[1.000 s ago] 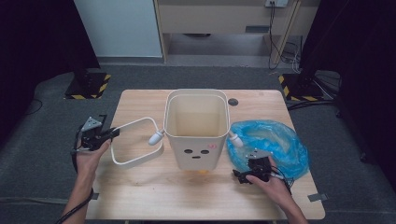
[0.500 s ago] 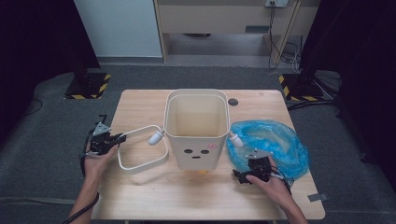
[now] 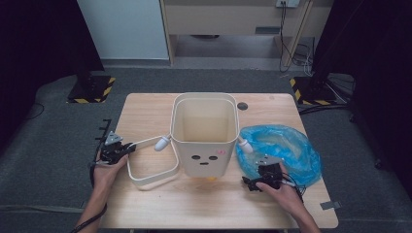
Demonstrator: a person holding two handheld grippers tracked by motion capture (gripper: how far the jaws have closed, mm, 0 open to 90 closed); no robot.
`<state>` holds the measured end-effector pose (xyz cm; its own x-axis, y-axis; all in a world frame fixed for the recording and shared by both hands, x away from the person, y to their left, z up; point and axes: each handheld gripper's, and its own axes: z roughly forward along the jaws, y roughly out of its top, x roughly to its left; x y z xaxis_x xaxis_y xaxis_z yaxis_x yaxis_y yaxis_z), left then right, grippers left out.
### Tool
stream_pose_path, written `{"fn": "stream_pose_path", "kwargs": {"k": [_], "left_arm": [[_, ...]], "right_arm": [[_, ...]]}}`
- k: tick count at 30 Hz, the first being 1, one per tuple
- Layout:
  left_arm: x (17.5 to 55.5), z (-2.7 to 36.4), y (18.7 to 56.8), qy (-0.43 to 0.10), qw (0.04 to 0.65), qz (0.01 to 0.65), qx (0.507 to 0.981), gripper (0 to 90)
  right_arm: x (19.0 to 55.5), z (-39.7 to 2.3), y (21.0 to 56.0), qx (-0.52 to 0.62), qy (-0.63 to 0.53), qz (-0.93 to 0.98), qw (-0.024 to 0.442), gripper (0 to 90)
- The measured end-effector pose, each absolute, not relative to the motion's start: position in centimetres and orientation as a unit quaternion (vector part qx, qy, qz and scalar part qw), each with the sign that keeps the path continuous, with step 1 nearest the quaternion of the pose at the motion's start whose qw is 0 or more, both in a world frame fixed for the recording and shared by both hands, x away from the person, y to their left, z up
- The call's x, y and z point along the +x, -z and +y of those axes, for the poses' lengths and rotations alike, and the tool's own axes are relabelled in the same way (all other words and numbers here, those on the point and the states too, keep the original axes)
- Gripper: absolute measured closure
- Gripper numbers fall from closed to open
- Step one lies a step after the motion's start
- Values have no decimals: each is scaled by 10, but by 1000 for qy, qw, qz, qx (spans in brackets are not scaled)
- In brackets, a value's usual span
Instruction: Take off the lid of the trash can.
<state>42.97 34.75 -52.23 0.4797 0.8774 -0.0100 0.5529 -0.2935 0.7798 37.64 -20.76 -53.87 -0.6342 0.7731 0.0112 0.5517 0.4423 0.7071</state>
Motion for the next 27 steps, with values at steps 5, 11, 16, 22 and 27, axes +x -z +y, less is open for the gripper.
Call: {"fn": "stream_pose_path", "kwargs": {"k": [5,11,16,22,27], "left_arm": [[429,341,525,-219,363,458,781,763],[428,339,526,-226,357,459,782,760],[427,336,526,-246,351,479,766,407],[424,328,516,-234,354,492,760,155],[418,315,505,-226,362,489,761,35]], "right_arm": [[376,-208,539,397,-348,834,159,7],[376,-208,539,398,-349,834,158,7],[376,-208,539,397,-349,834,158,7],[375,-208,538,401,-348,833,157,6],[375,-208,538,405,-346,831,157,18]]}}
